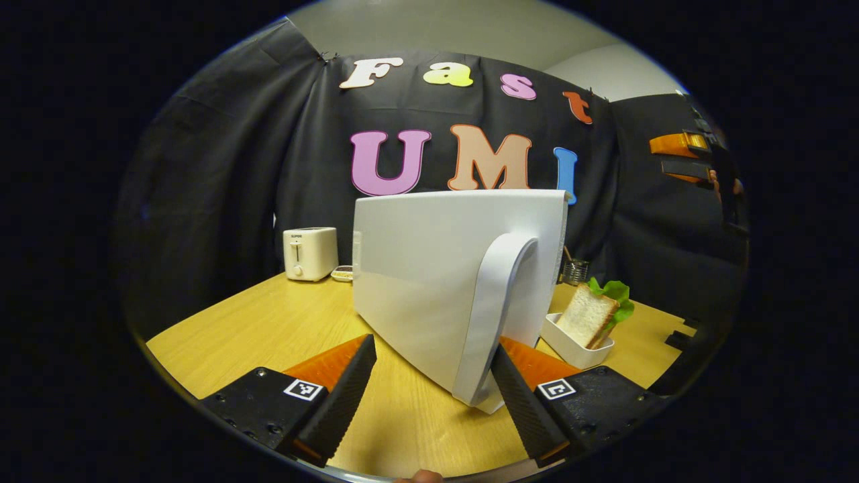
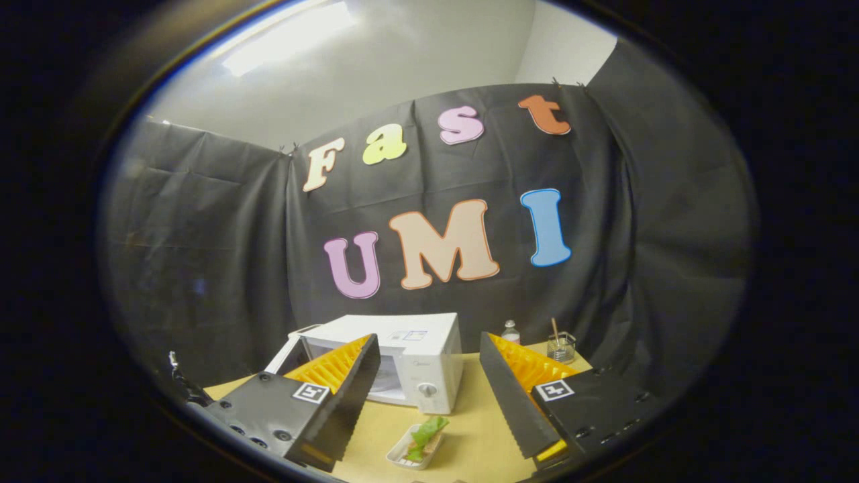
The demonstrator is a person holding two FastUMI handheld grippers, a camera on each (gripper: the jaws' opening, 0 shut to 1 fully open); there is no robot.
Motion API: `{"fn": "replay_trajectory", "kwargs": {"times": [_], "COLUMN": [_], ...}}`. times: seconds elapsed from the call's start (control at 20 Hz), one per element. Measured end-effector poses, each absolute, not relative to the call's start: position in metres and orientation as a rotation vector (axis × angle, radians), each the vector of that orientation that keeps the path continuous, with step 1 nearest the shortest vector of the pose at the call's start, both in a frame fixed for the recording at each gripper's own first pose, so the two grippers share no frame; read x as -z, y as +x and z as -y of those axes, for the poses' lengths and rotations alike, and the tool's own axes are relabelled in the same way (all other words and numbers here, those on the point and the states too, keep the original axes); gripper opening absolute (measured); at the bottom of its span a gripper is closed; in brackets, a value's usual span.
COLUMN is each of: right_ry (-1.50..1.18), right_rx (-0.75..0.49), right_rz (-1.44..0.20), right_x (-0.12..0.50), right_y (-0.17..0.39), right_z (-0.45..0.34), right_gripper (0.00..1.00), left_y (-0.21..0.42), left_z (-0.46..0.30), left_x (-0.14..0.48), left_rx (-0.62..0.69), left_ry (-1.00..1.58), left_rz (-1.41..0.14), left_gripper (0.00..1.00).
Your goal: Open the microwave oven with the left hand, put the food in, and close the microwave oven.
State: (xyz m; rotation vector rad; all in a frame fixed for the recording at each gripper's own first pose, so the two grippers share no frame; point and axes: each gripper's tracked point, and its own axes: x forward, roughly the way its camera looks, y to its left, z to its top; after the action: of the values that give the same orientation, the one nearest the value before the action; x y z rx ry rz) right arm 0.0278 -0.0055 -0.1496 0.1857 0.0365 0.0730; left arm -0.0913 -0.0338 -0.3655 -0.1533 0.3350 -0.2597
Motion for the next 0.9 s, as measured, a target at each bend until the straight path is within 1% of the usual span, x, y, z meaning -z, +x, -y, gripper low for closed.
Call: {"fn": "replay_trajectory", "kwargs": {"times": [0.1, 0.15, 0.45, 0.6, 0.65, 0.75, 0.8, 0.9], "right_ry": [0.189, 0.188, 0.183, 0.182, 0.182, 0.19, 0.195, 0.204], "right_rx": [-0.078, -0.082, -0.082, -0.077, -0.078, -0.082, -0.086, -0.09], "right_rz": [-0.042, -0.045, -0.049, -0.059, -0.062, -0.07, -0.076, -0.089], "right_x": [0.153, 0.154, 0.158, 0.163, 0.165, 0.17, 0.172, 0.177], "right_y": [0.029, 0.028, 0.026, 0.027, 0.027, 0.028, 0.029, 0.03], "right_z": [0.003, 0.002, 0.001, 0.002, 0.002, 0.001, 0.0, -0.001], "right_gripper": [0.95, 0.92, 0.91, 0.92, 0.95, 0.95, 0.92, 0.92], "left_y": [-0.094, -0.096, -0.108, -0.112, -0.113, -0.116, -0.117, -0.119], "left_z": [0.017, 0.011, -0.035, -0.059, -0.068, -0.085, -0.093, -0.109], "left_x": [0.364, 0.363, 0.363, 0.356, 0.351, 0.346, 0.345, 0.344], "left_rx": [0.22, 0.203, 0.089, 0.034, 0.014, -0.033, -0.052, -0.094], "left_ry": [-0.131, -0.126, -0.139, -0.135, -0.137, -0.14, -0.133, -0.118], "left_rz": [-0.334, -0.333, -0.364, -0.354, -0.343, -0.333, -0.323, -0.314], "left_gripper": [1.0, 1.0, 1.0, 1.0, 1.0, 1.0, 1.0, 1.0]}}
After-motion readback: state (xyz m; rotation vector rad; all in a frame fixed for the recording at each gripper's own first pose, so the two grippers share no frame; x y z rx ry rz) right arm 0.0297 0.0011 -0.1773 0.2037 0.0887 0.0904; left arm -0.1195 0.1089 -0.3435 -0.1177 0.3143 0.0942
